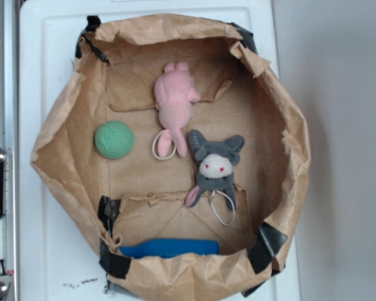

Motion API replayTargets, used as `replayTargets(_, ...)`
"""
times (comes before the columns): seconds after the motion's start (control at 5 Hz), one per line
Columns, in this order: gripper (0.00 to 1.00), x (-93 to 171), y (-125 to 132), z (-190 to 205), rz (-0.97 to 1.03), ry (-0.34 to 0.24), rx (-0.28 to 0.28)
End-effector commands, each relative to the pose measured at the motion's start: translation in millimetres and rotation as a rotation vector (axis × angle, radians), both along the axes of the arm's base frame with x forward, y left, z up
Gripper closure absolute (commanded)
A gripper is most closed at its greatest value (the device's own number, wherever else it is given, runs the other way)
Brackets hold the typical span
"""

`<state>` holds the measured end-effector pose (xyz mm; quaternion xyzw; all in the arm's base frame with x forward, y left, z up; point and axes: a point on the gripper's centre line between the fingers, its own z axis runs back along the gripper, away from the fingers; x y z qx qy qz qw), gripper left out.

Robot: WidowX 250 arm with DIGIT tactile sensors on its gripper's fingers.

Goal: Grab the green ball.

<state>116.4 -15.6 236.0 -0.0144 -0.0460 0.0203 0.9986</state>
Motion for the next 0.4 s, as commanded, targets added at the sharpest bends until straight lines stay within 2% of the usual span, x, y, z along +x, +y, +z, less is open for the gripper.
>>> replayTargets(0.0,0.0,0,0,0,0.0,0.0,0.0)
replayTargets(0.2,0.0,35,9,-4,0.022,-0.021,0.011)
